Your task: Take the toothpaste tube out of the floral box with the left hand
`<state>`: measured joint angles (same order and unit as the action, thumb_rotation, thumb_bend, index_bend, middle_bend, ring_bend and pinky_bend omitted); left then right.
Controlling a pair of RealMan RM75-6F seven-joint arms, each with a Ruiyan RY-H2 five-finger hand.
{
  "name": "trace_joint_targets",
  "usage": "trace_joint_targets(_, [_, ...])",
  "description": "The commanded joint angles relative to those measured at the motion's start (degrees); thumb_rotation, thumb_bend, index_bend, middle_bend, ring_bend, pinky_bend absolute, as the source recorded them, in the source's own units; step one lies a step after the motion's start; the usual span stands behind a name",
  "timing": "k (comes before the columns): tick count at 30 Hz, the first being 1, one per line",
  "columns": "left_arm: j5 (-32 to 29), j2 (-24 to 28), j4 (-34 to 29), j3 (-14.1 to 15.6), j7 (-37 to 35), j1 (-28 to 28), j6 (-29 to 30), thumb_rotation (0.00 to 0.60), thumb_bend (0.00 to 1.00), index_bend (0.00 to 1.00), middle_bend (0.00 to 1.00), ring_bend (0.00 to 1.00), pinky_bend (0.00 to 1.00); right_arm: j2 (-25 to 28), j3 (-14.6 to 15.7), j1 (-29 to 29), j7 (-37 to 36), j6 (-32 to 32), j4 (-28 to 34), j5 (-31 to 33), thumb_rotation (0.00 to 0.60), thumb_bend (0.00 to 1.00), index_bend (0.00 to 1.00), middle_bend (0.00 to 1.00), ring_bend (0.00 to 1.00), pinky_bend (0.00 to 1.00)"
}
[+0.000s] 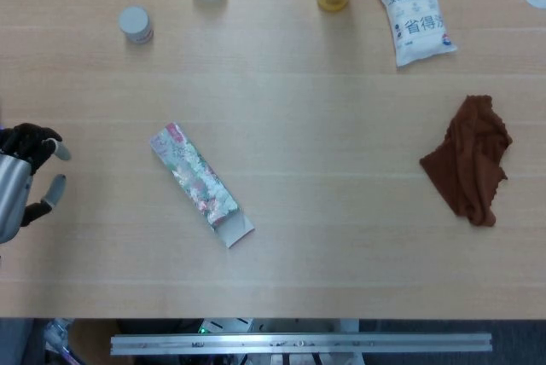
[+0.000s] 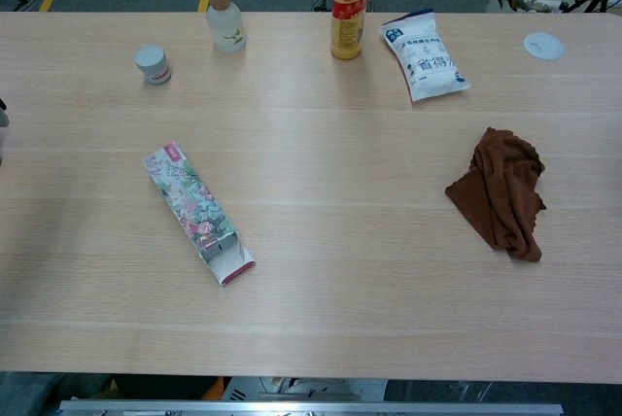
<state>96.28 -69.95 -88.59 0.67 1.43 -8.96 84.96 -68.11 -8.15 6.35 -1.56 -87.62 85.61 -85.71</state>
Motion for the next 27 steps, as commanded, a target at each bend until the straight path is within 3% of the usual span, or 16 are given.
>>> trace_joint_targets(1, [1.0, -0.4, 0.0, 0.8, 1.3, -1.1, -1.7, 0.600, 0.36, 0.46, 0.36, 0.28, 0.33, 0.4, -0.7, 0.5, -0.7, -0.5, -0.1, -0.2, 0.600, 0.29, 0.57, 0.38, 0.26, 0.36])
trace_joint_targets(10, [2.4, -2.4, 2.0, 2.4, 5.0, -3.3, -6.1, 0.600, 0.36, 0.53, 0.37, 0.28, 0.33, 1.1, -2.1, 1.8, -1.5, -0.9, -0.1, -0.5, 0.600, 0.29, 0.57, 0.38, 0.26, 0.36])
trace_joint_targets(27, [6.0, -6.7, 6.6, 5.9, 1.8, -5.9, -9.1, 0.600, 0.36, 0.56, 0.39, 0.28, 0.33, 1.2, -3.9, 3.7, -4.8, -0.2, -1.7, 1.0, 0.600, 0.29, 0.57, 0.39, 0.26, 0.36])
